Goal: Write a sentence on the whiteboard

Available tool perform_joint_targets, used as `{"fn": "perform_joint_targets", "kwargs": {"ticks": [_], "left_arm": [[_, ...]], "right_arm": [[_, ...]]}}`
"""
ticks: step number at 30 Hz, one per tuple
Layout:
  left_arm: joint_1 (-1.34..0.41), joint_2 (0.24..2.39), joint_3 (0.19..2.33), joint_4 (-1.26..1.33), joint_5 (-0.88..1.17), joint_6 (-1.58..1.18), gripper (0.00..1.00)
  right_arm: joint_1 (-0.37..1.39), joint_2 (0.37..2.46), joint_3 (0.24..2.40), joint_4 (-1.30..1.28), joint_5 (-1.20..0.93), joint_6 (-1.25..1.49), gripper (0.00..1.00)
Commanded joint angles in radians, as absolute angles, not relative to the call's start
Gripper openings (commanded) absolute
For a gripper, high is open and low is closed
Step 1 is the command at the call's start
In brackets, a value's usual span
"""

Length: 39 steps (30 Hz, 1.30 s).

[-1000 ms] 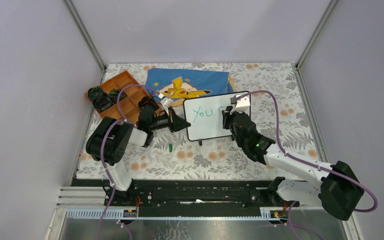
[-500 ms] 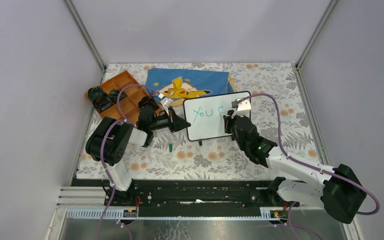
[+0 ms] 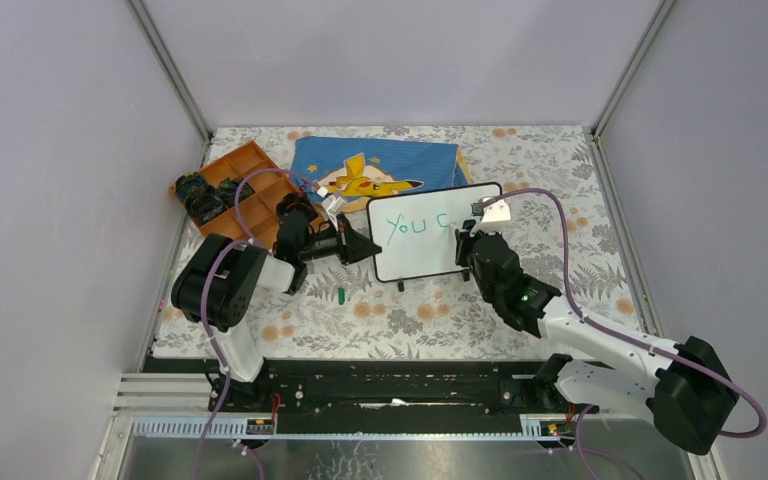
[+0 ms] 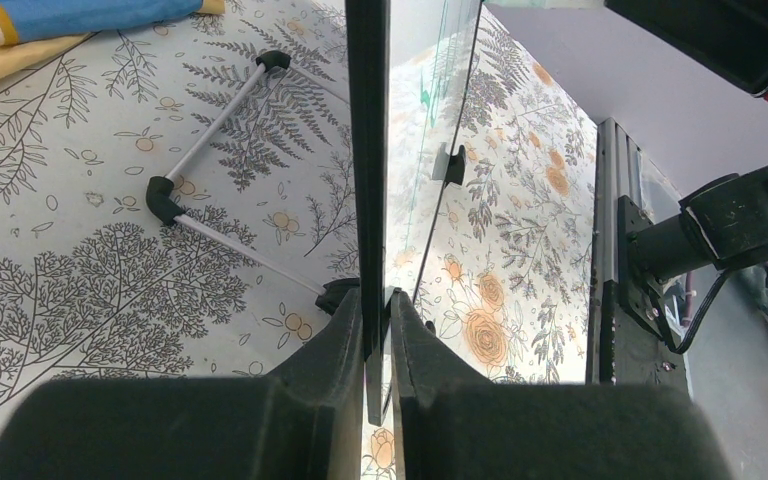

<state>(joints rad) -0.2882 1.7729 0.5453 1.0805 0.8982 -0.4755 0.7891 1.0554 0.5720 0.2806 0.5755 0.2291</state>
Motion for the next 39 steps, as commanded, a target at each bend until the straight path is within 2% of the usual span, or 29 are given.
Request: {"fn": "perform_joint_targets", "kwargs": {"ticks": [1, 39], "left_arm": [[-0.314, 1.782, 0.543, 0.986, 0.884, -0.415, 0.00], [-0.322, 1.771, 0.546, 0.960, 0.878, -0.401, 0.00]], "right_arm": [[0.780, 0.994, 0.551, 0.322, 0.591, 0.221, 0.00], [0.726, 1.054, 0.612, 0.348, 0.506, 0.247, 0.00]]}}
